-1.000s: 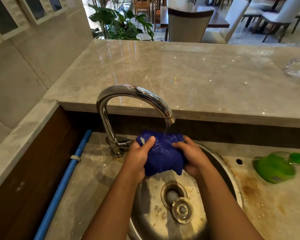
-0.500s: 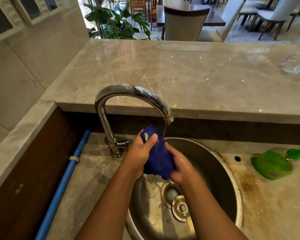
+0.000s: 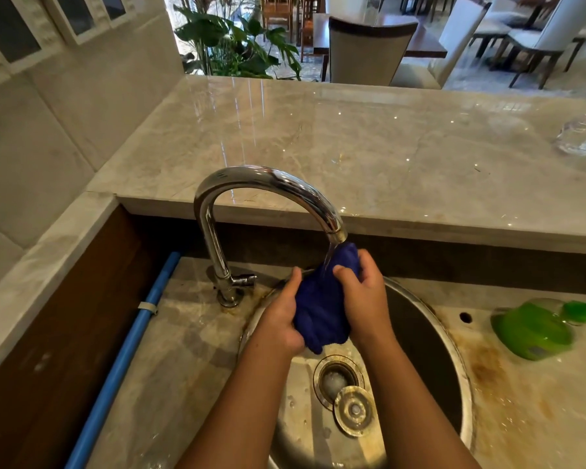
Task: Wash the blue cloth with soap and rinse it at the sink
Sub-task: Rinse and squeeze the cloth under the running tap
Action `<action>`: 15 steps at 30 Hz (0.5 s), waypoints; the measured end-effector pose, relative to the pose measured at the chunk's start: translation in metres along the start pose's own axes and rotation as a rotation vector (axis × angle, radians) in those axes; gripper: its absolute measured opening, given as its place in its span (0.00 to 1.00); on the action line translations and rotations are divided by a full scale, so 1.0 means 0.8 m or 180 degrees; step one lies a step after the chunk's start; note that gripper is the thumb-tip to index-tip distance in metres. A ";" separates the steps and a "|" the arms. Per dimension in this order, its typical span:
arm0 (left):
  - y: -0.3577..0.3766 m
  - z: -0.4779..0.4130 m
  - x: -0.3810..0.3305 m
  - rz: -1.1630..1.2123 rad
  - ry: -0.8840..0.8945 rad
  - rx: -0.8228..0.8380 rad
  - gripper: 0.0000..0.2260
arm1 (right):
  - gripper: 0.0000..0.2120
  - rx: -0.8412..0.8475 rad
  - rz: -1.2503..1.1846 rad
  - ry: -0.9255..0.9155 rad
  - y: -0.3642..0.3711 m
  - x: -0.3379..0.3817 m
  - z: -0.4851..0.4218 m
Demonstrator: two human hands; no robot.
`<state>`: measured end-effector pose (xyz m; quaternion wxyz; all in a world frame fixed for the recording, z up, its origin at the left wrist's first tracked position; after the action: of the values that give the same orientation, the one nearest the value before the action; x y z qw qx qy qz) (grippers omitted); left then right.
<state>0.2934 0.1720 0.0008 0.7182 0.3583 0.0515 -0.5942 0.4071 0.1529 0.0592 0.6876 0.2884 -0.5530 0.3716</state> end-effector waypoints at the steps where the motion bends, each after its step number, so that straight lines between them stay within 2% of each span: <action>1: 0.000 -0.001 -0.001 0.0041 -0.0013 0.0070 0.21 | 0.03 -0.0075 0.0097 0.0089 -0.003 -0.004 -0.005; 3: -0.003 -0.004 -0.009 -0.0045 0.0206 0.0030 0.20 | 0.05 -0.0084 0.0163 0.0458 -0.007 -0.020 -0.015; 6: -0.003 -0.014 -0.029 -0.0448 0.0912 -0.0157 0.16 | 0.03 -0.0024 -0.0022 0.0828 -0.003 -0.035 -0.016; 8: -0.006 -0.015 -0.042 -0.0901 0.1306 -0.0445 0.13 | 0.03 -0.0226 0.0003 0.0665 -0.007 -0.031 -0.014; 10: -0.014 -0.023 -0.050 -0.1250 0.1539 -0.0759 0.15 | 0.06 -0.0346 0.0123 0.0291 -0.007 -0.019 -0.006; 12: -0.019 -0.032 -0.046 -0.1276 0.1471 -0.0854 0.17 | 0.08 -0.0173 0.0247 -0.0099 0.014 -0.007 0.008; 14: -0.010 -0.033 -0.026 -0.0713 0.1006 -0.0567 0.17 | 0.09 -0.0071 0.0566 -0.0377 0.040 -0.001 0.022; 15: -0.002 -0.028 -0.015 -0.0413 0.0755 -0.0416 0.17 | 0.09 -0.0186 0.0789 -0.0513 0.046 -0.003 0.023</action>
<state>0.2964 0.1949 -0.0103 0.6889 0.3744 0.1977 -0.5883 0.3663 0.1584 0.0607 0.5980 0.2268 -0.6484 0.4131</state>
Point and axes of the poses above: each hand's wrist, its own z-axis away from the middle knuckle, its own y-axis out of the palm, x = y × z, the point moved 7 cm from there along -z, towards the middle knuckle, and after that the axes turned 6 degrees about y, right-handed, at the moved point
